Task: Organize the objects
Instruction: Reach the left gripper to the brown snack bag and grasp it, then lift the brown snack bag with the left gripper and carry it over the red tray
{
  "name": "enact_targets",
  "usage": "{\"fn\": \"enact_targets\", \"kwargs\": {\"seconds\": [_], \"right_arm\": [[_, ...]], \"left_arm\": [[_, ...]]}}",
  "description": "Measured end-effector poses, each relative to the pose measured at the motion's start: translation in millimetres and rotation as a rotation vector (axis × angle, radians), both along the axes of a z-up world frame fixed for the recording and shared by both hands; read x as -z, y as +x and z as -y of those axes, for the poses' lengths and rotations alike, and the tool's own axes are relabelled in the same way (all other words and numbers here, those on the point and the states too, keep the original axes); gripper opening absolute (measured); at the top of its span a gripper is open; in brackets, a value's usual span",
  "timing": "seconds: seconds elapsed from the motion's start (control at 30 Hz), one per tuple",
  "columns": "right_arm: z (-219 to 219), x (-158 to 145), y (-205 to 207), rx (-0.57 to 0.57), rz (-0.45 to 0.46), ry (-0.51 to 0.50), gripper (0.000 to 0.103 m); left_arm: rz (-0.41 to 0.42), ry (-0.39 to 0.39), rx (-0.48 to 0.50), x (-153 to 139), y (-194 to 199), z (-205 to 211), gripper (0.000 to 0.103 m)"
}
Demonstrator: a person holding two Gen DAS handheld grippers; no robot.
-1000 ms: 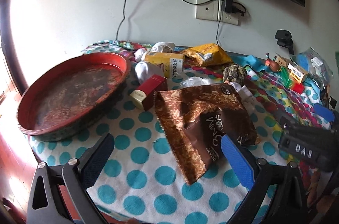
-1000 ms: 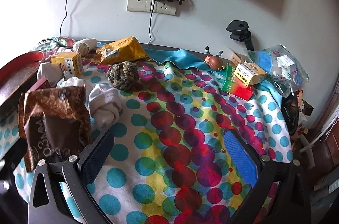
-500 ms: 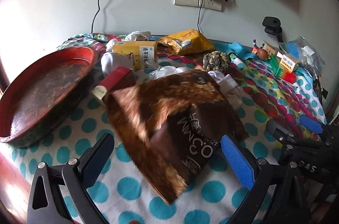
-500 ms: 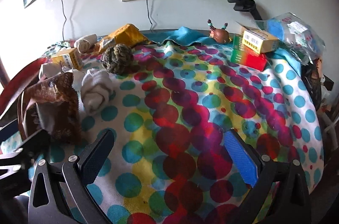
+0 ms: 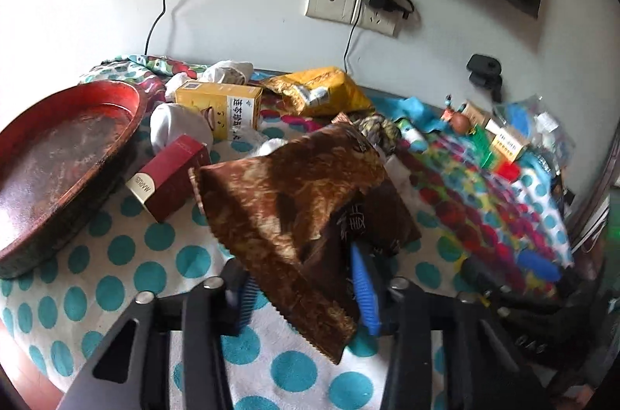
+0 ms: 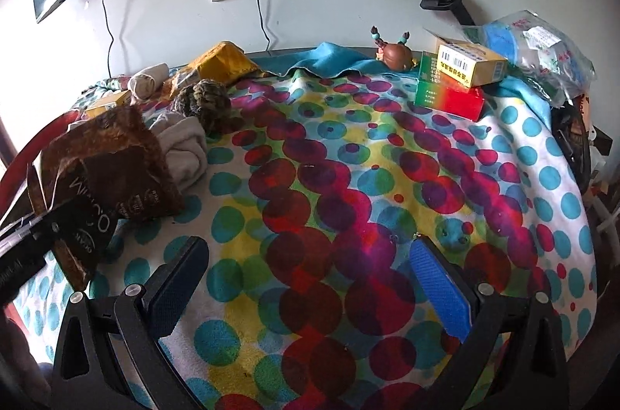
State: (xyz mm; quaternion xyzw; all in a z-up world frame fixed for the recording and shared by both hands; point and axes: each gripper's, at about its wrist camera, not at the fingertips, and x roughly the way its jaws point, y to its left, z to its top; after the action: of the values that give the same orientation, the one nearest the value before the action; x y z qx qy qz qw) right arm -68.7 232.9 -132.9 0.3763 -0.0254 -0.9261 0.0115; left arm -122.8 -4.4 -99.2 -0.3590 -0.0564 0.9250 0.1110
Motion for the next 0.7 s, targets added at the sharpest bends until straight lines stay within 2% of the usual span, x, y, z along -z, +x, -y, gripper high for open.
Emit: {"fn": "enact_targets", "kwargs": {"seconds": [0.2, 0.53, 0.7], "right_arm": [[0.9, -0.2, 1.1, -0.002, -0.005, 0.005, 0.103], [0.5, 0.4, 0.9, -0.001, -0.005, 0.005, 0.103], [1.0, 1.0, 0.4, -0.004, -0.002, 0.004, 0.103]], "left_arm": [[-0.062, -0.024, -0.009, -15.1, 7.7, -3.3, 0.032], [-0.115, -0.034, -0.059, -43.9, 11.4, 1.8, 0.031], [-0.112, -0.079, -0.126, -53.1, 6.7, 8.2, 0.030]]}}
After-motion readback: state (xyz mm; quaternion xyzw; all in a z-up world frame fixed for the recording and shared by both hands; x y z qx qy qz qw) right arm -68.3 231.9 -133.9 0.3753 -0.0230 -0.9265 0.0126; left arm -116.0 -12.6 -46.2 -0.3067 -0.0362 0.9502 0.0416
